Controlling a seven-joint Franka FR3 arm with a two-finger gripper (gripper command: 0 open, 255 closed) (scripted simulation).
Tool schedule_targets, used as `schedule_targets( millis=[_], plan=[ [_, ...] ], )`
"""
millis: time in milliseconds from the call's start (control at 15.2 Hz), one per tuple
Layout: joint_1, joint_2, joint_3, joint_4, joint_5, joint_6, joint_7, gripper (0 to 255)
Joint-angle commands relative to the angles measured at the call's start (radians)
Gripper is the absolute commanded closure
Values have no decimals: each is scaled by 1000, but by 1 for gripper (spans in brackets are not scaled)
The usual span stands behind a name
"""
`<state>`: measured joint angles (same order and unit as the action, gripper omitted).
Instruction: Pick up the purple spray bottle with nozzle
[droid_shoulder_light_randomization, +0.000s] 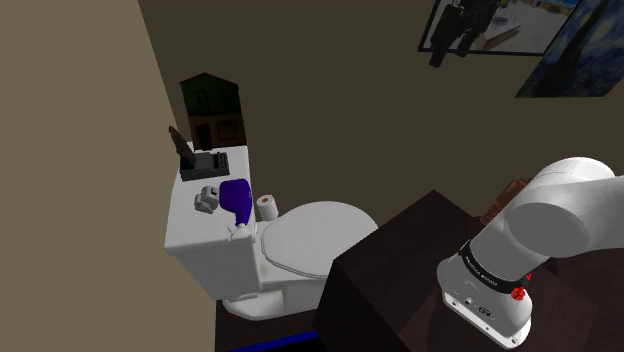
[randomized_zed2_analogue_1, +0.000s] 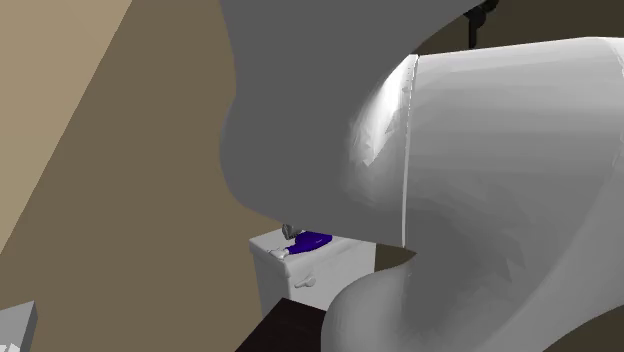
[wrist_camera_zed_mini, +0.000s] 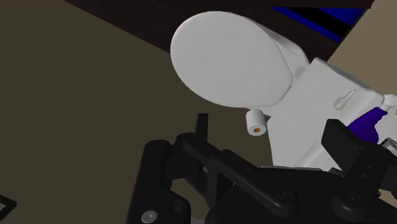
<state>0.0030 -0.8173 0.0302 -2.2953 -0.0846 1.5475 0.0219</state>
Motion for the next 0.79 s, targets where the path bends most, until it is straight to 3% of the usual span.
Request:
schedule_targets(
  millis=[0,726],
  plan=[
    [0,0,0,0,0,0,0,0],
    [35,157,156,-161,93,296,211,0]
  ],
)
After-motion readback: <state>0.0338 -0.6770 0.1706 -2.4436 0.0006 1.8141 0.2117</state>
